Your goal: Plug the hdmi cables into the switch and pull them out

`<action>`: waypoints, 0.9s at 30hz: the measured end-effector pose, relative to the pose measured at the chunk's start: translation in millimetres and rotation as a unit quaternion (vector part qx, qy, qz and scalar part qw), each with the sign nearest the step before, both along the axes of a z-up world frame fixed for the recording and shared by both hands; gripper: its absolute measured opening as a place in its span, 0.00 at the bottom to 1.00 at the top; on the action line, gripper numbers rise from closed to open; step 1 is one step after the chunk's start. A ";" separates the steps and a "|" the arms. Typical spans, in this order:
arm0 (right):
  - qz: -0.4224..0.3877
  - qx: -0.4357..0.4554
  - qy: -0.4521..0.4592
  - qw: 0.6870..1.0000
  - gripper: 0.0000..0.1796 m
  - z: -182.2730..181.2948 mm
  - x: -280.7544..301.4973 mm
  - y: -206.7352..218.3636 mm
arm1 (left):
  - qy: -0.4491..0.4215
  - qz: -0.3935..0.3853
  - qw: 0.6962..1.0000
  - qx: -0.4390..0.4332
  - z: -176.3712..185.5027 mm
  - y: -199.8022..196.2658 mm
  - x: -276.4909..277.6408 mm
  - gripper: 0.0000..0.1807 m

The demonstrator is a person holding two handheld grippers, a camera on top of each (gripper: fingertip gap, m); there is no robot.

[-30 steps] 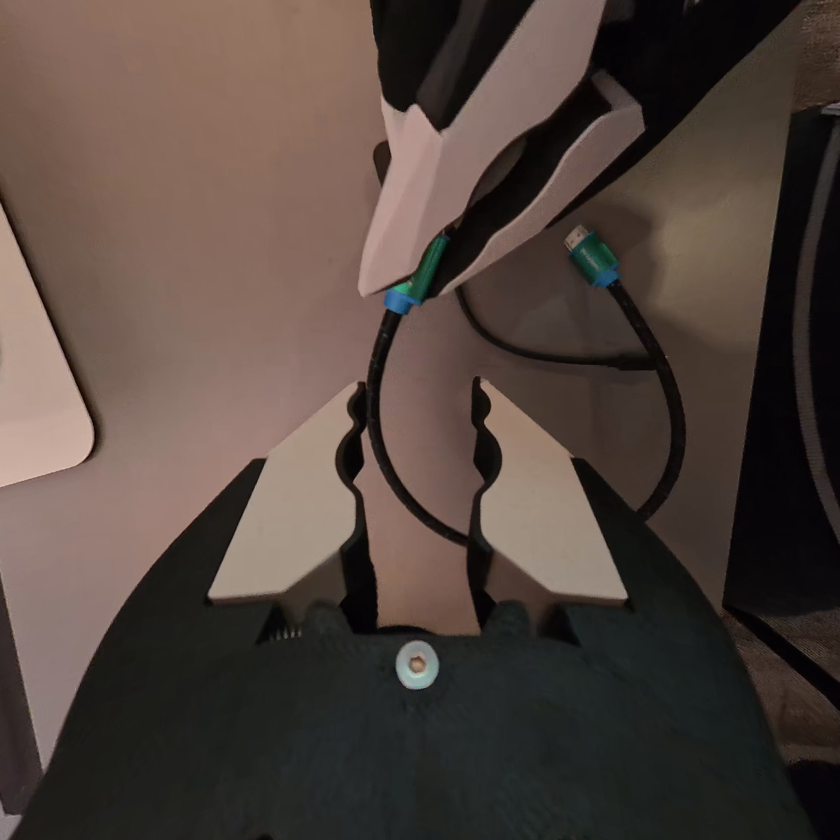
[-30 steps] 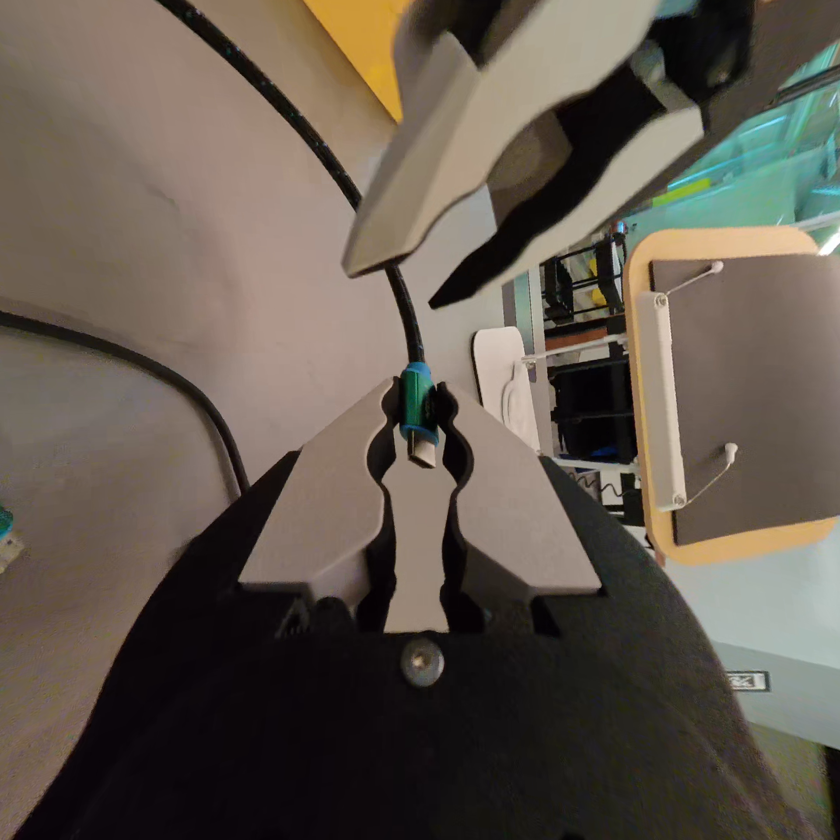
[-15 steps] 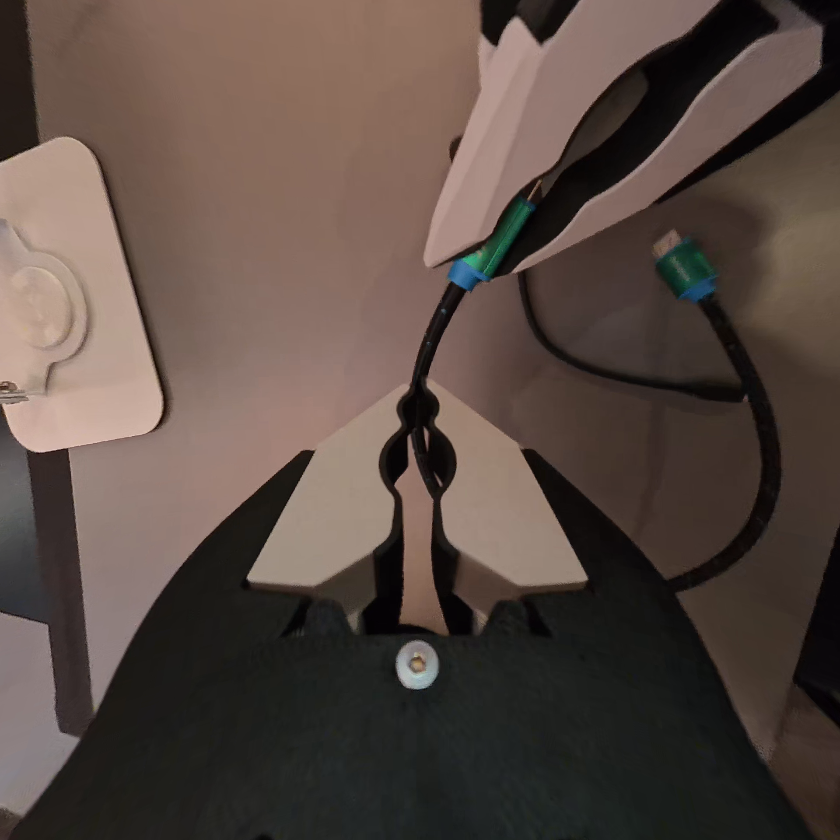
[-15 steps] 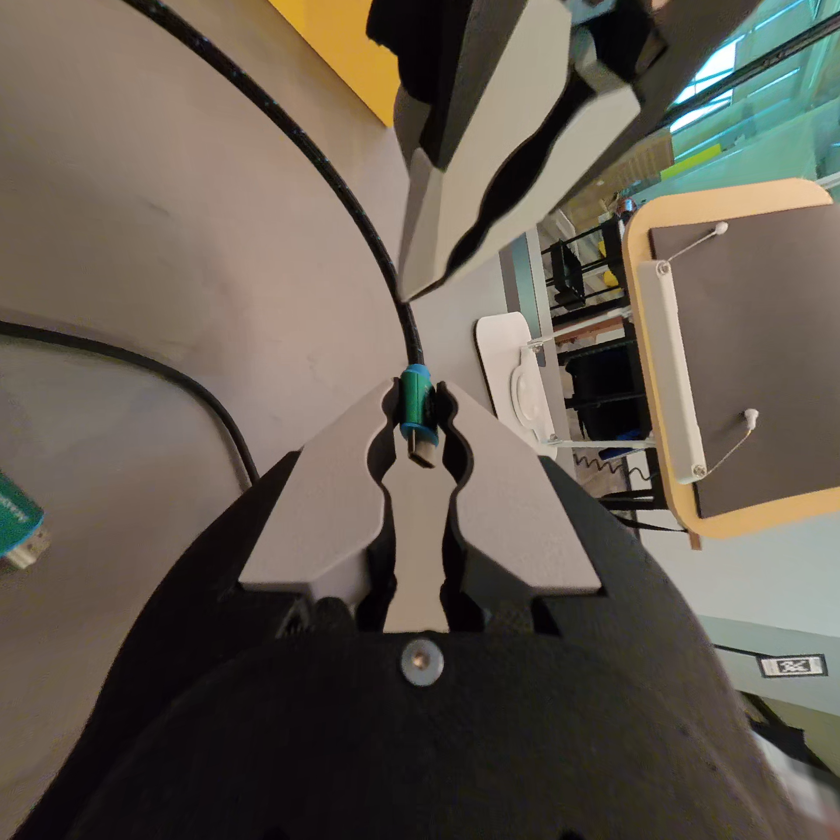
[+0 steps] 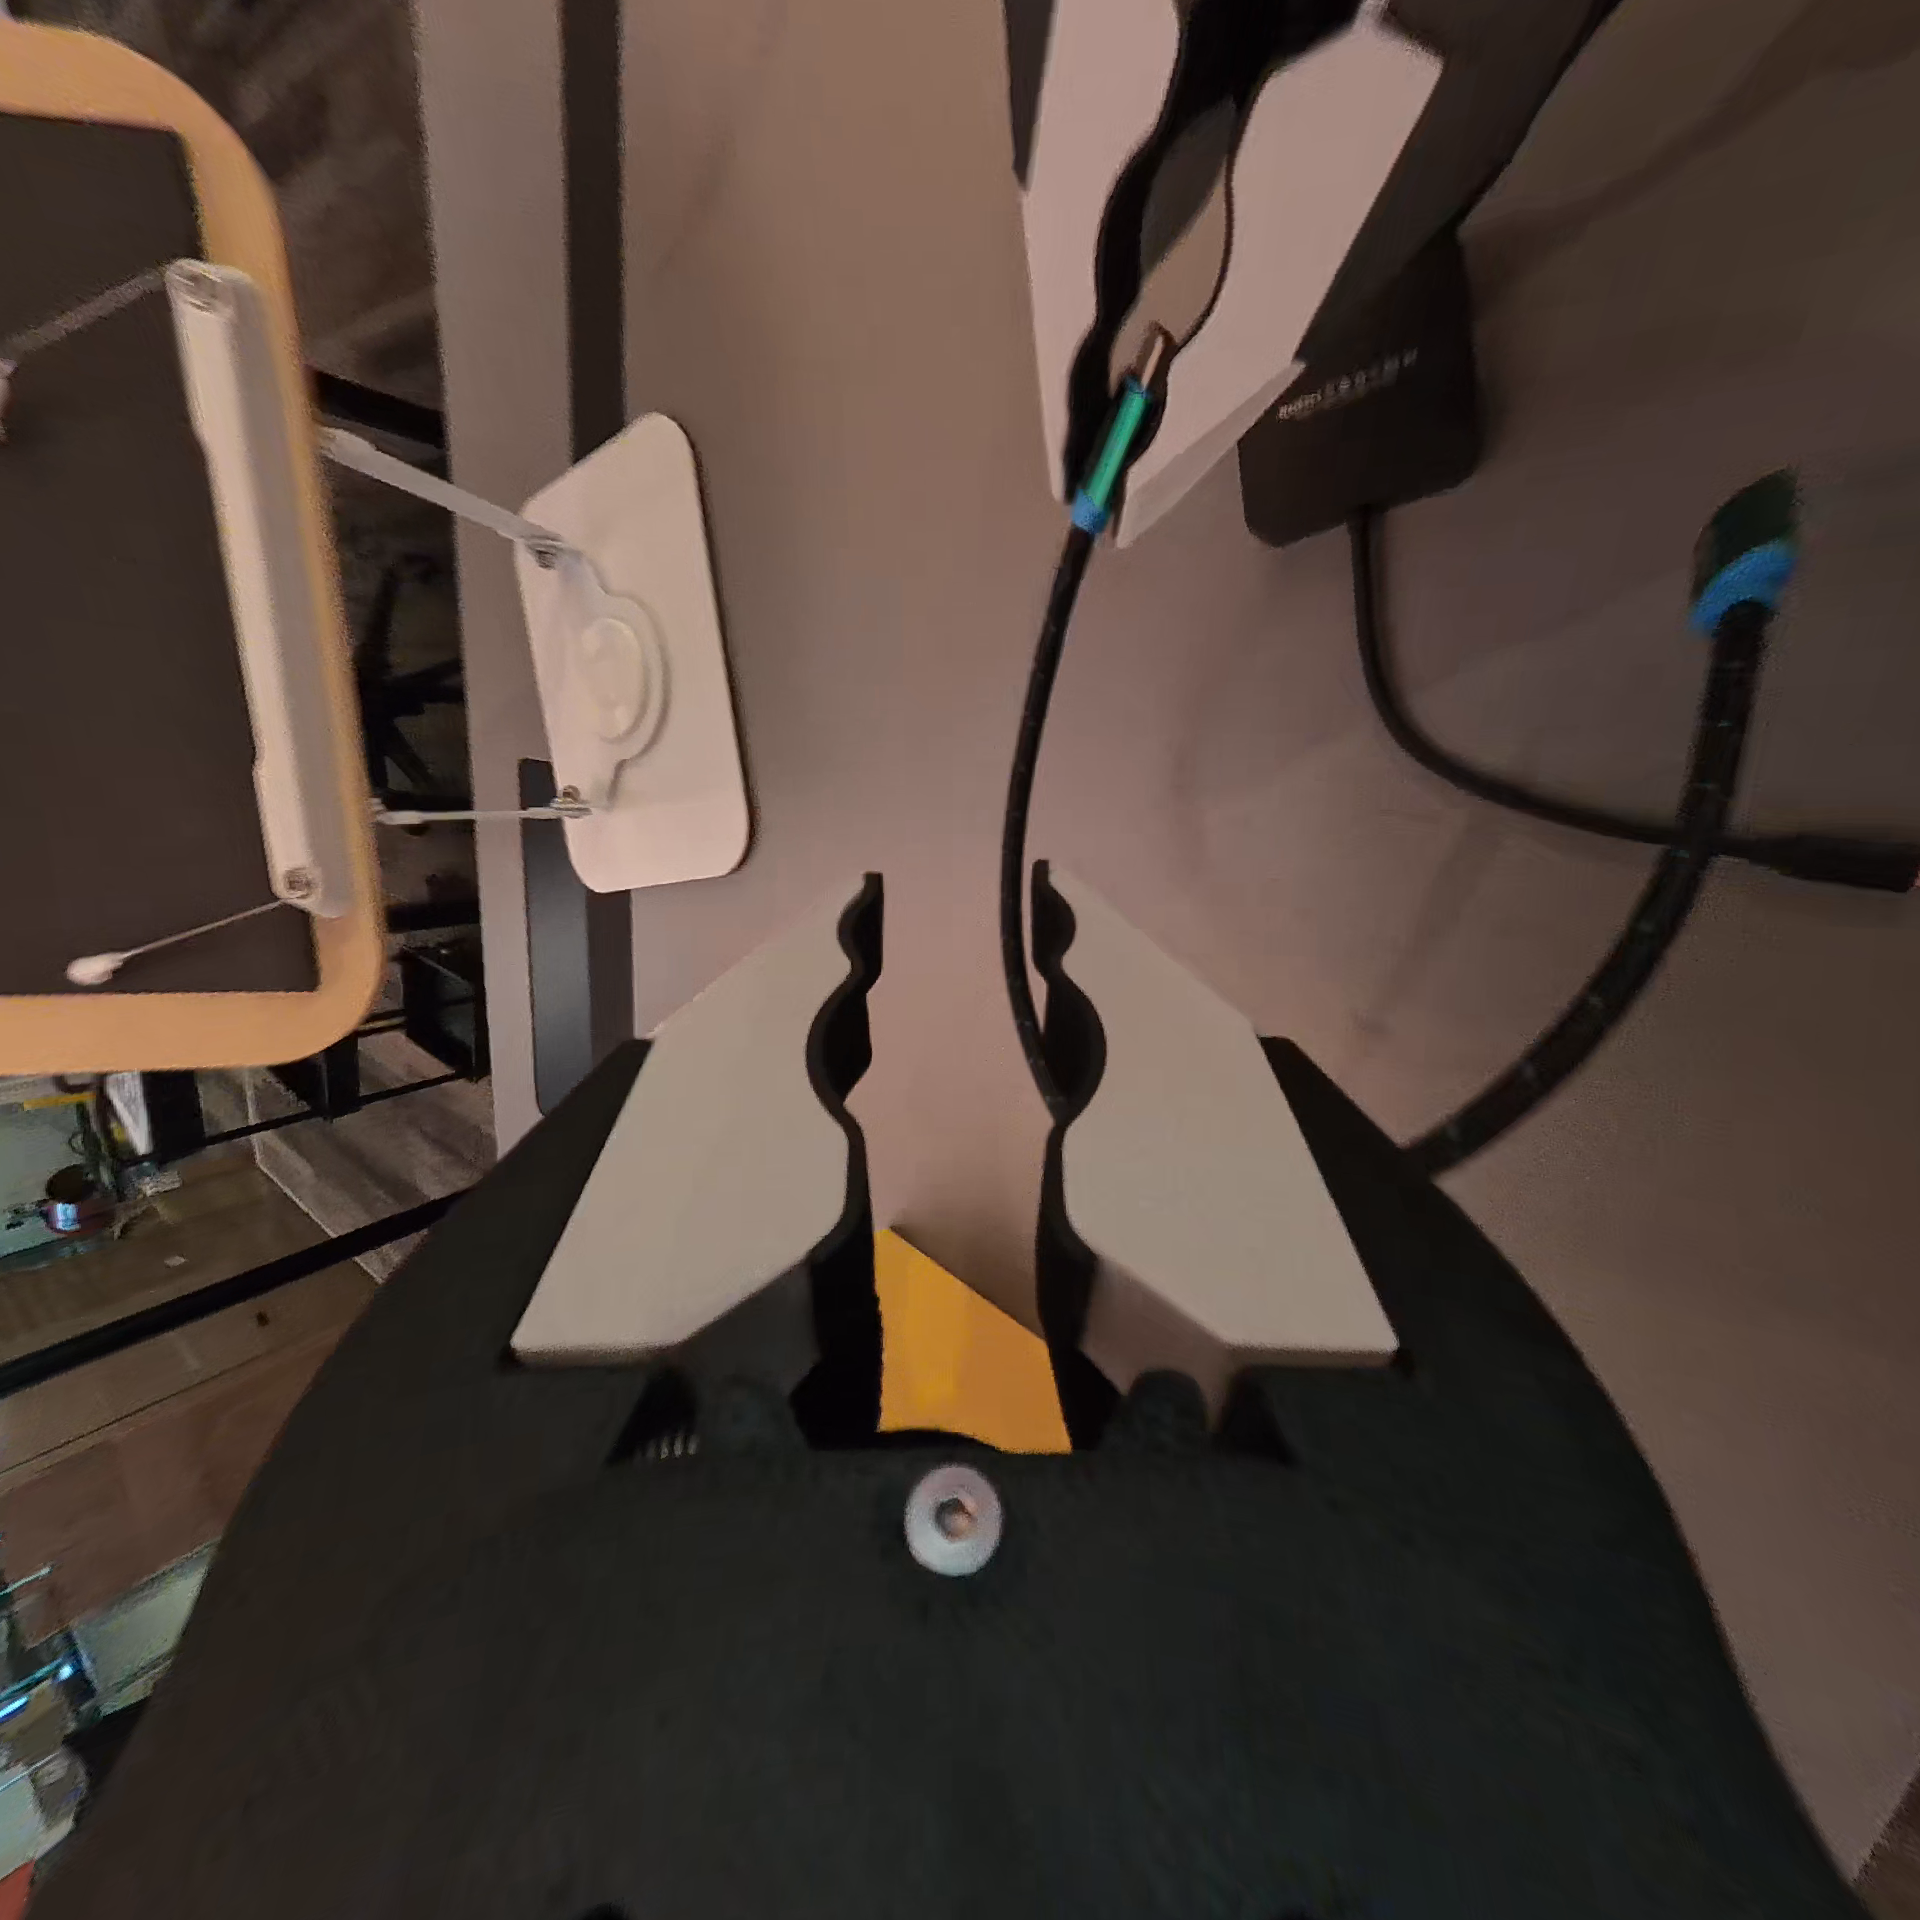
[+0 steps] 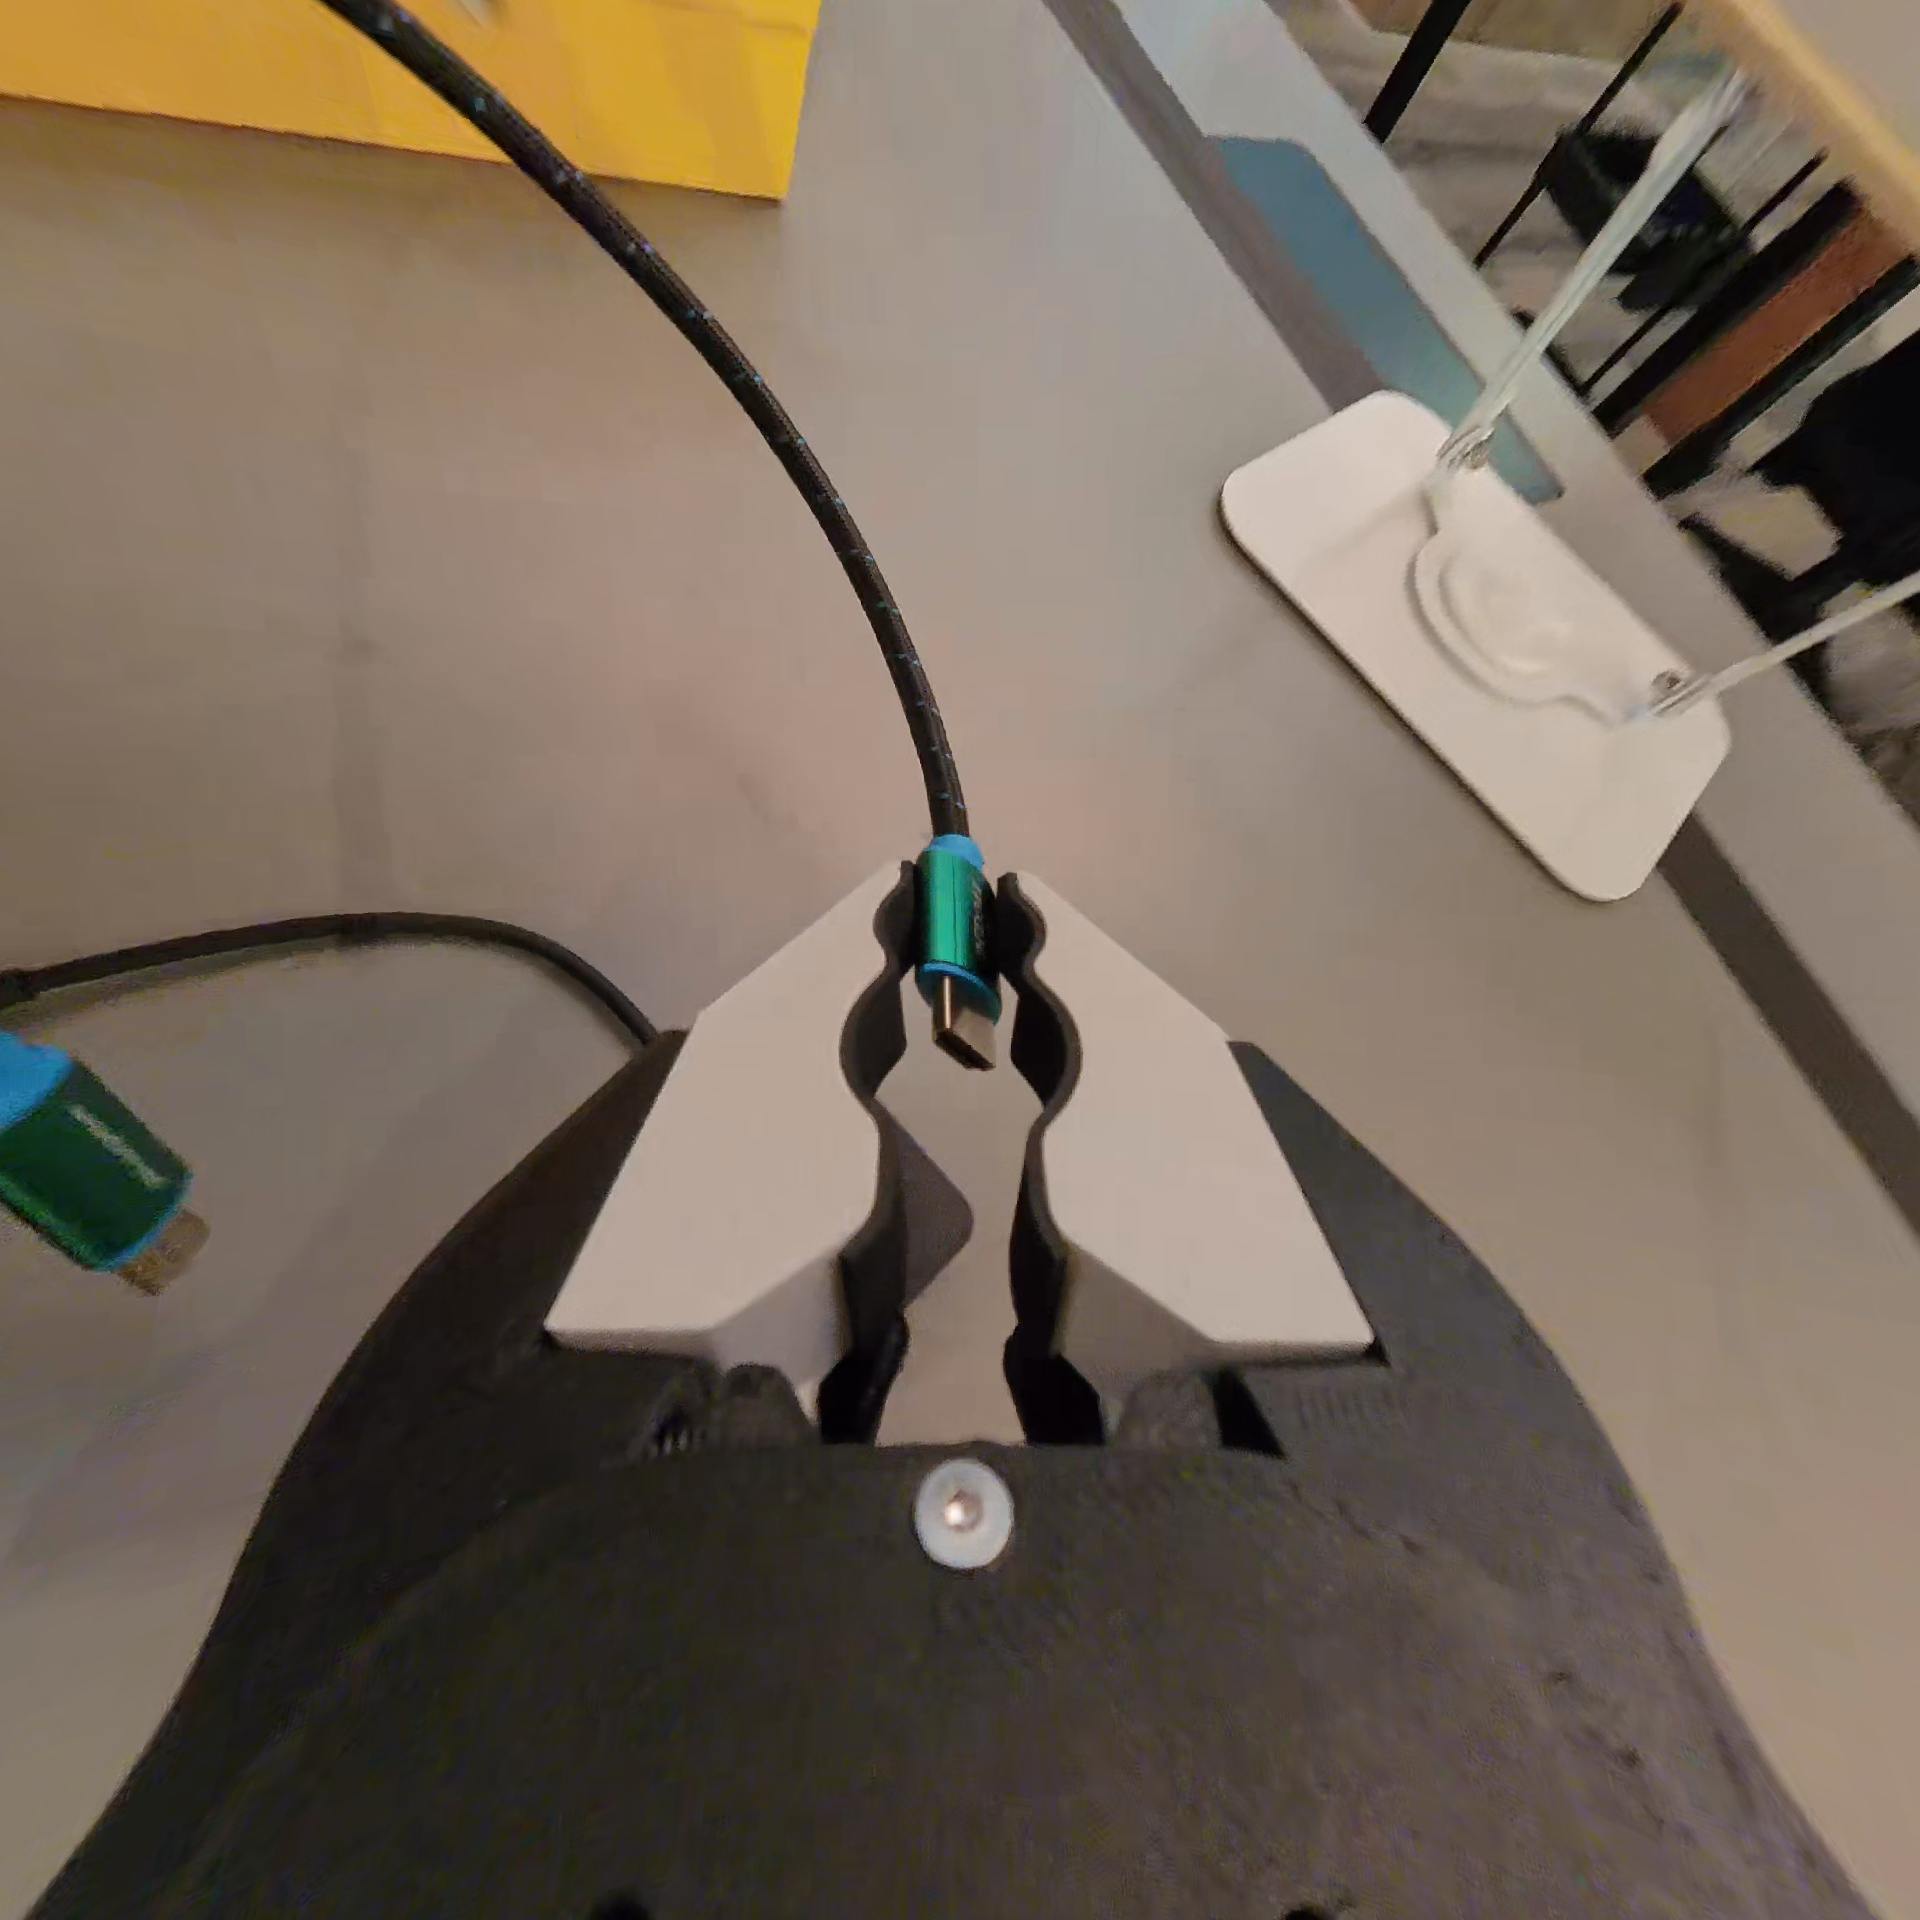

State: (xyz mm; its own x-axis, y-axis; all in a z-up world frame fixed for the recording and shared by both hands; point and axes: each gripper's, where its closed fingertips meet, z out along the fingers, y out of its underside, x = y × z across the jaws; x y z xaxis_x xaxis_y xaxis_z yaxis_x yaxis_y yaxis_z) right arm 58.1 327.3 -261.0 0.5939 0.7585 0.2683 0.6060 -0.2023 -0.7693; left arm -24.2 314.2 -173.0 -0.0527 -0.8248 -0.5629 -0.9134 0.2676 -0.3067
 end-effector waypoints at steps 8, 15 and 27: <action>-0.004 -0.102 0.114 0.988 0.06 -9.1 -0.4 -8.2 | -0.029 -0.024 0.999 -0.022 24.8 -31.2 -34.4 0.27; 0.009 -0.126 0.098 0.987 0.07 -17.1 -6.9 -16.7 | 0.015 -0.067 0.998 -0.012 -7.2 -51.8 -34.0 0.45; 0.022 -0.128 0.097 0.987 0.06 -13.6 -10.5 -19.4 | 0.032 -0.089 0.994 0.049 -9.3 -52.0 -19.1 0.36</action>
State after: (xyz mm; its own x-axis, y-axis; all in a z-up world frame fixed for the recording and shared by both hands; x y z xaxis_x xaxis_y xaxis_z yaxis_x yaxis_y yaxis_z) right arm 47.6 308.0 -274.6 0.5799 0.8131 -0.0511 0.4658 -0.3823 -0.7981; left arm -43.2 262.2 -182.4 -0.2313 -0.7405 -0.6310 -0.8658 0.4525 -0.2137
